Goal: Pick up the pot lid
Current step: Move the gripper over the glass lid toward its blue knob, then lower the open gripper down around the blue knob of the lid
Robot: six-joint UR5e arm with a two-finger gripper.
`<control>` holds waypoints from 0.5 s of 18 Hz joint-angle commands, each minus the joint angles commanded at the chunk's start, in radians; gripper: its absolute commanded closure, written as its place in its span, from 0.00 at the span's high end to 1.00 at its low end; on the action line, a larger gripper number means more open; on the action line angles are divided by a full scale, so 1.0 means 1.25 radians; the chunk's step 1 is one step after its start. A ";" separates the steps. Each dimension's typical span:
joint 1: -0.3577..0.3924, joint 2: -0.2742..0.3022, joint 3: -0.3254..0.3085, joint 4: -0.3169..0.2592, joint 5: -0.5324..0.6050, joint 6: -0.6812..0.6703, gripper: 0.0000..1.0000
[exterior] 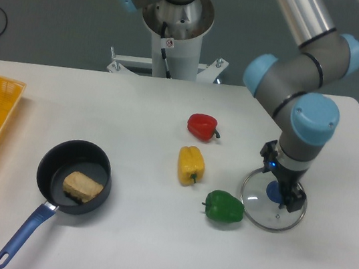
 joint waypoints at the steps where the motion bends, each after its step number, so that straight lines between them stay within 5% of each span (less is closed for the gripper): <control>1: 0.003 -0.002 0.000 0.007 0.000 0.007 1.00; 9: 0.020 -0.016 -0.010 0.011 0.001 0.007 1.00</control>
